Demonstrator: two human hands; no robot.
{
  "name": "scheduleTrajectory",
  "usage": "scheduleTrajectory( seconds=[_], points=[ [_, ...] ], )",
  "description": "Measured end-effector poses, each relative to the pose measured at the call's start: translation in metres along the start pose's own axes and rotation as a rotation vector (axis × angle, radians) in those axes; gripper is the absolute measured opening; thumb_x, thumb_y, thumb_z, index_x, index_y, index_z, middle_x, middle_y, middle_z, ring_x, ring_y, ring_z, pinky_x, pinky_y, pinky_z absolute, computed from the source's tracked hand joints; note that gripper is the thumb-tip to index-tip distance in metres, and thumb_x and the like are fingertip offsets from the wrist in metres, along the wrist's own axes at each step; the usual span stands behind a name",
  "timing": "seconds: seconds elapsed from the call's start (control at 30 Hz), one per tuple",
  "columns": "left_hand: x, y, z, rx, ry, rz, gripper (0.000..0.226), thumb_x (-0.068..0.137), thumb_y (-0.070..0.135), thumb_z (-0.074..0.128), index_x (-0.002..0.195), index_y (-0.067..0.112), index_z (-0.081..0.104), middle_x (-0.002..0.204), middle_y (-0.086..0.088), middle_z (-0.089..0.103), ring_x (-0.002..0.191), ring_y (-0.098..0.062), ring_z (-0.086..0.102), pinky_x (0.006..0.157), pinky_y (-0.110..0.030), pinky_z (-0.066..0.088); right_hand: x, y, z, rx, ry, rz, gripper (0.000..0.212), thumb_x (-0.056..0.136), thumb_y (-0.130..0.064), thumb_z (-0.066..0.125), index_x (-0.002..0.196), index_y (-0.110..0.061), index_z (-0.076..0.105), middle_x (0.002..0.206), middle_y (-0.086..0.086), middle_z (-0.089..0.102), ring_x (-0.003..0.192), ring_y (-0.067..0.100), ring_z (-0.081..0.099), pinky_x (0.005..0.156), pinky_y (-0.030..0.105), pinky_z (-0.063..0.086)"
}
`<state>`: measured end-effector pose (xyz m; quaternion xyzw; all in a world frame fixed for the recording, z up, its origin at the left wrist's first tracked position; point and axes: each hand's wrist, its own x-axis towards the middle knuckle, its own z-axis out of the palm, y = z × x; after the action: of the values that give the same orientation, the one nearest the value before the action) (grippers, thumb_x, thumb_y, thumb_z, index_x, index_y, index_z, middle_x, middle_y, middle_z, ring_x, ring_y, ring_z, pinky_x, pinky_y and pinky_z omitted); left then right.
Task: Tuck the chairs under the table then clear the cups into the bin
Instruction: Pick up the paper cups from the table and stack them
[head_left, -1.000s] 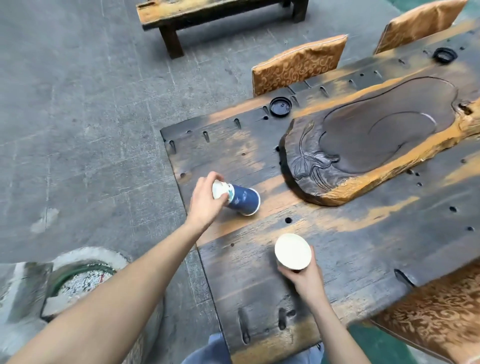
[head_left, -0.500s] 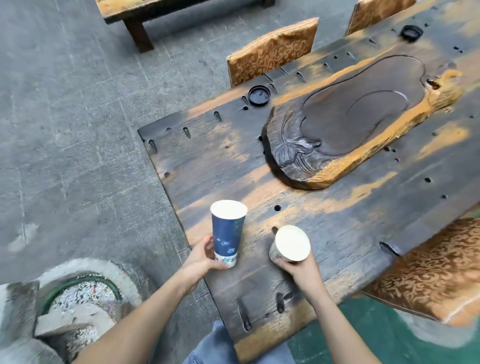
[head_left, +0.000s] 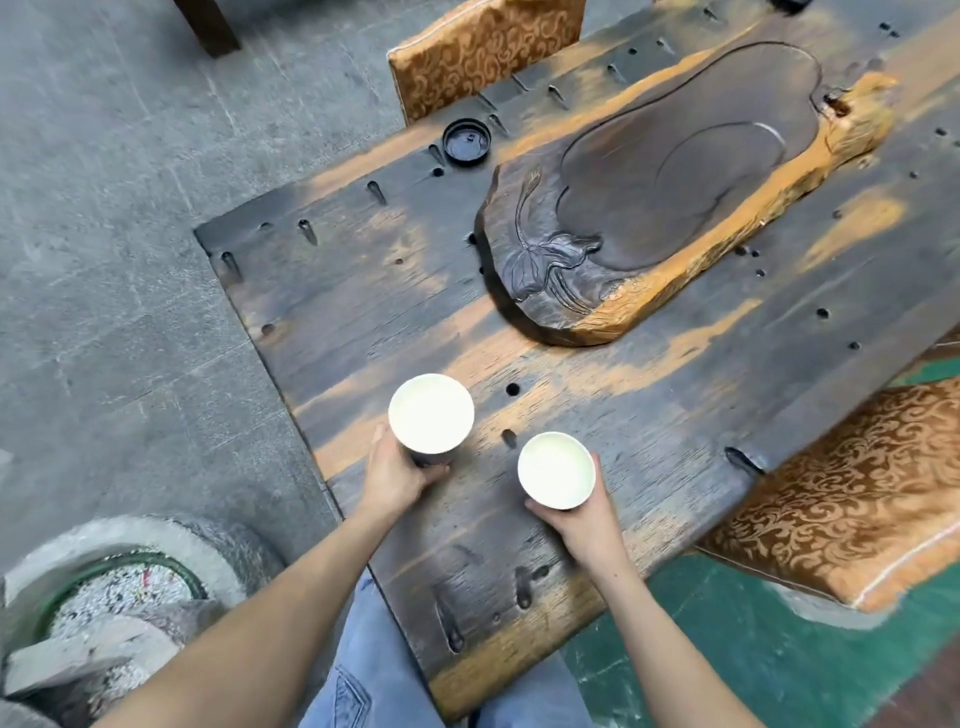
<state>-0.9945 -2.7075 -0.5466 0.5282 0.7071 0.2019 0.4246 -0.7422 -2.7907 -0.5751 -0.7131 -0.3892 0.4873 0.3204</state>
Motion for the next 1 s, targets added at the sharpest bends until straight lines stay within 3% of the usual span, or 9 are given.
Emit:
scheduleTrajectory(
  seconds=[0.13, 0.23, 0.33, 0.47, 0.6, 0.67, 0.77, 0.9, 1.0],
  points=[
    [0.013, -0.011, 0.014, 0.062, -0.053, 0.034, 0.091, 0.055, 0.016, 0.099, 0.134, 0.004, 0.055, 0.128, -0.018, 0.060, 0.126, -0.034, 0.050, 0.100, -0.037, 0.043, -0.002, -0.015, -0.003, 0.073, 0.026, 0.012, 0.095, 0.064, -0.020, 0.097, 0.141, -0.033, 0.042, 0.126, -0.025, 0.059, 0.121, 0.008, 0.054, 0.086, -0.002, 0.041],
    [0.011, -0.022, 0.016, -0.007, -0.028, 0.018, 0.088, 0.060, 0.012, 0.098, 0.136, 0.004, 0.054, 0.131, -0.015, 0.064, 0.125, -0.033, 0.055, 0.098, -0.034, 0.044, -0.011, -0.044, -0.006, 0.169, 0.153, 0.022, 0.094, 0.060, -0.026, 0.098, 0.140, -0.028, 0.049, 0.127, -0.023, 0.061, 0.121, -0.008, 0.054, 0.104, 0.020, 0.045],
    [0.011, -0.026, 0.016, -0.048, -0.034, 0.021, 0.084, 0.062, 0.012, 0.097, 0.136, 0.007, 0.056, 0.129, -0.014, 0.066, 0.122, -0.031, 0.058, 0.094, -0.031, 0.042, -0.021, -0.085, -0.004, 0.228, 0.248, -0.014, 0.099, 0.051, -0.046, 0.096, 0.137, -0.023, 0.054, 0.129, -0.012, 0.066, 0.123, 0.003, 0.059, 0.110, 0.034, 0.047],
    [0.019, -0.026, 0.013, -0.017, -0.115, 0.052, 0.078, 0.063, 0.015, 0.096, 0.132, 0.009, 0.060, 0.124, -0.004, 0.069, 0.117, -0.026, 0.062, 0.087, -0.026, 0.043, -0.031, -0.140, 0.015, 0.245, 0.268, -0.173, 0.111, 0.044, -0.069, 0.092, 0.136, -0.018, 0.055, 0.125, -0.013, 0.068, 0.117, -0.004, 0.061, 0.101, 0.017, 0.049],
    [0.022, -0.025, 0.003, -0.077, -0.165, 0.176, 0.083, 0.062, 0.021, 0.093, 0.135, 0.033, 0.055, 0.122, 0.038, 0.053, 0.115, 0.002, 0.054, 0.088, -0.001, 0.037, -0.030, -0.168, 0.055, 0.108, 0.187, -0.317, 0.093, 0.051, -0.034, 0.097, 0.123, -0.060, 0.045, 0.118, -0.035, 0.063, 0.109, -0.013, 0.060, 0.091, 0.007, 0.045],
    [0.021, -0.024, -0.002, -0.066, -0.197, 0.206, 0.087, 0.062, 0.025, 0.088, 0.137, 0.044, 0.048, 0.122, 0.048, 0.049, 0.113, 0.009, 0.051, 0.089, 0.002, 0.033, -0.026, -0.164, 0.070, 0.088, 0.145, -0.313, 0.093, 0.054, -0.025, 0.096, 0.122, -0.060, 0.043, 0.122, -0.026, 0.064, 0.114, -0.004, 0.060, 0.092, 0.015, 0.047],
    [0.025, -0.028, -0.006, -0.045, -0.225, 0.219, 0.082, 0.064, 0.027, 0.082, 0.135, 0.047, 0.048, 0.119, 0.040, 0.055, 0.108, 0.008, 0.056, 0.086, 0.001, 0.036, -0.024, -0.150, 0.081, 0.161, 0.107, -0.237, 0.091, 0.051, -0.035, 0.095, 0.127, -0.044, 0.046, 0.129, -0.011, 0.063, 0.122, 0.004, 0.058, 0.099, 0.017, 0.045],
    [0.033, -0.032, -0.008, 0.001, -0.278, 0.219, 0.084, 0.056, 0.050, 0.076, 0.136, 0.036, 0.054, 0.119, 0.026, 0.062, 0.108, 0.005, 0.056, 0.088, -0.006, 0.040, -0.022, -0.129, 0.081, 0.147, 0.020, -0.141, 0.102, 0.056, -0.023, 0.098, 0.137, -0.044, 0.041, 0.132, -0.032, 0.057, 0.130, -0.002, 0.051, 0.103, 0.009, 0.037],
    [0.035, -0.033, -0.011, 0.013, -0.300, 0.212, 0.095, 0.048, 0.058, 0.076, 0.136, 0.028, 0.055, 0.114, 0.023, 0.062, 0.102, 0.011, 0.051, 0.082, 0.002, 0.035, -0.024, -0.126, 0.075, 0.112, -0.058, -0.120, 0.112, 0.063, -0.019, 0.097, 0.149, -0.046, 0.031, 0.147, -0.032, 0.044, 0.140, -0.007, 0.040, 0.109, 0.009, 0.035]
  ],
)
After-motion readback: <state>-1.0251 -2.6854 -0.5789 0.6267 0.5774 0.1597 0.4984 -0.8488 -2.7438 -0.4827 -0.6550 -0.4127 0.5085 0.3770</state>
